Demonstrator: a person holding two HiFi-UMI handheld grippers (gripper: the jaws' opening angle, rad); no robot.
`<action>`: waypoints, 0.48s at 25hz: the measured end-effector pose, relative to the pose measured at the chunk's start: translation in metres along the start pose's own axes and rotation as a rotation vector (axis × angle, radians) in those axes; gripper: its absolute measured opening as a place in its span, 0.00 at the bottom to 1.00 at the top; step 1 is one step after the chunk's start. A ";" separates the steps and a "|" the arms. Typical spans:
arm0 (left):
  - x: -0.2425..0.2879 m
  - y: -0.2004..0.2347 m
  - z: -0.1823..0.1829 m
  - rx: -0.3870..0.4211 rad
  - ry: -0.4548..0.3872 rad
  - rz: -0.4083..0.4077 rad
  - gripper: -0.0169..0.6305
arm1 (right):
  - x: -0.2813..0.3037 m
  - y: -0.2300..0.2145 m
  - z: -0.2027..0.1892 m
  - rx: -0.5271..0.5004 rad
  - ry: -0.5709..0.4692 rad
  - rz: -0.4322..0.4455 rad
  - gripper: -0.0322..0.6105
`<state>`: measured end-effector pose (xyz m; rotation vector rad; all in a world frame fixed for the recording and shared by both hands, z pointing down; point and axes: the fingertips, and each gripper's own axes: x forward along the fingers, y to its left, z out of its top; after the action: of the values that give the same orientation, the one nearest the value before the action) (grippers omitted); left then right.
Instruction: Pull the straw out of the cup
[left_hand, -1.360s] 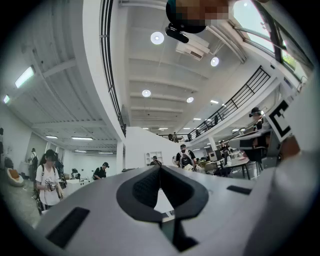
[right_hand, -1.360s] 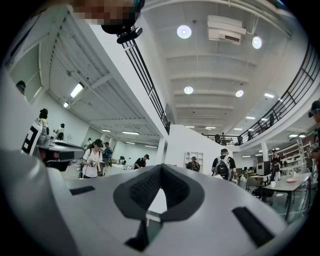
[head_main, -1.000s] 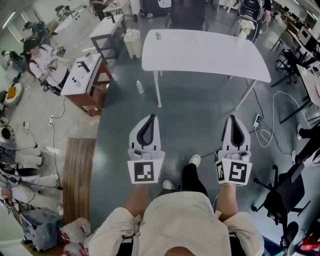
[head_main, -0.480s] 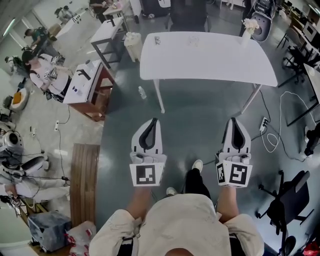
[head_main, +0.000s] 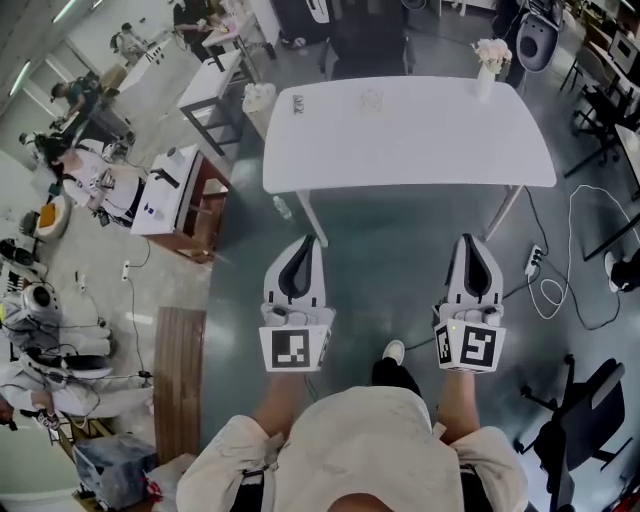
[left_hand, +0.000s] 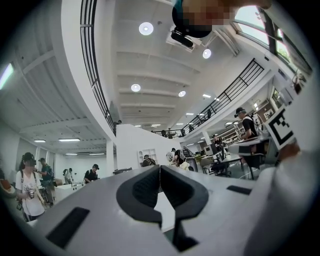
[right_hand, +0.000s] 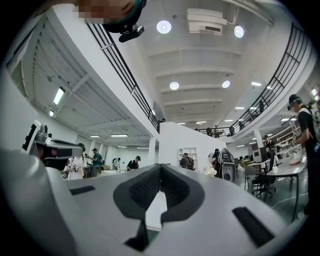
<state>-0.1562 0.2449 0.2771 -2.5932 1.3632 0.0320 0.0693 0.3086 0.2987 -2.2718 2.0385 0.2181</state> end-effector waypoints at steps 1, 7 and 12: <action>0.009 -0.007 0.001 0.006 0.001 -0.001 0.03 | 0.003 -0.013 -0.001 0.004 -0.001 -0.009 0.05; 0.058 -0.043 0.001 0.020 0.013 -0.009 0.03 | 0.020 -0.078 -0.009 0.023 -0.009 -0.033 0.05; 0.084 -0.061 0.005 0.045 0.019 -0.013 0.03 | 0.034 -0.104 -0.011 0.037 -0.013 -0.026 0.05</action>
<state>-0.0578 0.2118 0.2735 -2.5717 1.3371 -0.0255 0.1763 0.2849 0.3001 -2.2677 1.9886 0.1904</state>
